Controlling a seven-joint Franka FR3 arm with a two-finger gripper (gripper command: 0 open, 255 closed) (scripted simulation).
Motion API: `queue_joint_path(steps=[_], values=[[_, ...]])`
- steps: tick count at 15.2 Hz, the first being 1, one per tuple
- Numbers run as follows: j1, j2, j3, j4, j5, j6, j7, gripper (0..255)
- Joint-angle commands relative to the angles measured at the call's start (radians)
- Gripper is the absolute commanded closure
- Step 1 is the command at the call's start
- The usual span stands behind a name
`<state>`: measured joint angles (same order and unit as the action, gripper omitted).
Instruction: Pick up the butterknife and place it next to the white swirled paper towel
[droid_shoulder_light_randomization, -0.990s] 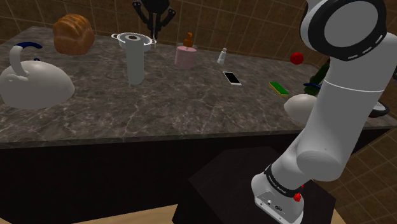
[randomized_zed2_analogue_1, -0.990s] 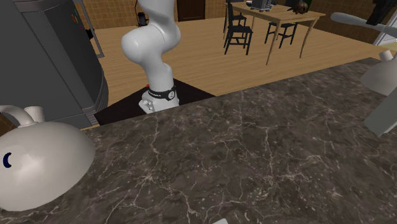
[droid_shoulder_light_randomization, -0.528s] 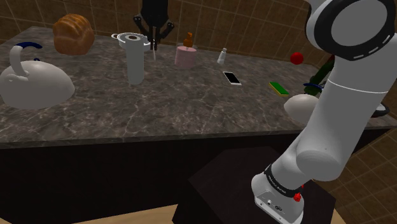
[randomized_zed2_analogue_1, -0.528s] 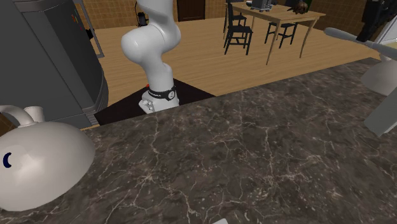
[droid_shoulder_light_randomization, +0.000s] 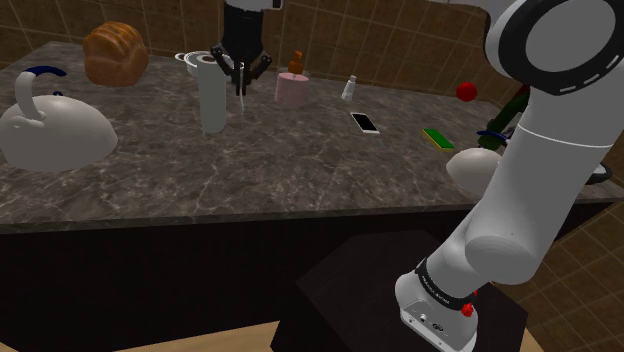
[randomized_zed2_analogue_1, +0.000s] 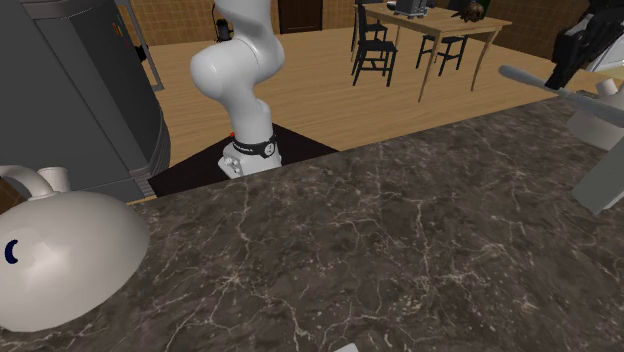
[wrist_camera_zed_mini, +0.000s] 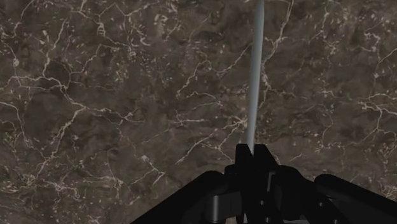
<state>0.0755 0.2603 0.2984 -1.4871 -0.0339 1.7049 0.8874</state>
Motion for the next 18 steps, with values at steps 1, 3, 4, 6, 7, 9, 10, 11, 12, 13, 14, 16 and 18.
queue_joint_path(steps=[1, 3, 4, 6, 7, 9, 10, 11, 12, 13, 14, 16, 18], values=[[-0.001, -0.001, -0.001, -0.03, 0.0, 0.03, -0.001, 255], [-0.002, -0.001, -0.001, -0.057, 0.0, 0.057, -0.001, 255], [-0.003, 0.0, -0.001, -0.07, 0.0, 0.07, -0.001, 255], [-0.003, 0.001, -0.002, -0.095, -0.001, 0.097, -0.002, 255], [-0.003, 0.002, -0.002, -0.107, -0.001, 0.11, -0.002, 255], [-0.004, 0.005, -0.003, -0.13, -0.002, 0.136, -0.002, 255], [-0.004, 0.007, -0.003, -0.141, -0.003, 0.148, -0.002, 255], [-0.004, 0.009, -0.003, -0.152, -0.003, 0.161, -0.002, 255], [-0.004, 0.011, -0.004, -0.163, -0.004, 0.174, -0.001, 255], [-0.004, 0.014, -0.004, -0.173, -0.005, 0.186, -0.001, 255], [-0.004, 0.016, -0.004, -0.183, -0.006, 0.199, -0.001, 255], [-0.004, 0.022, -0.005, -0.202, -0.008, 0.223, 0.0, 255], [-0.004, 0.029, -0.006, -0.22, -0.01, 0.248, 0.0, 255]])
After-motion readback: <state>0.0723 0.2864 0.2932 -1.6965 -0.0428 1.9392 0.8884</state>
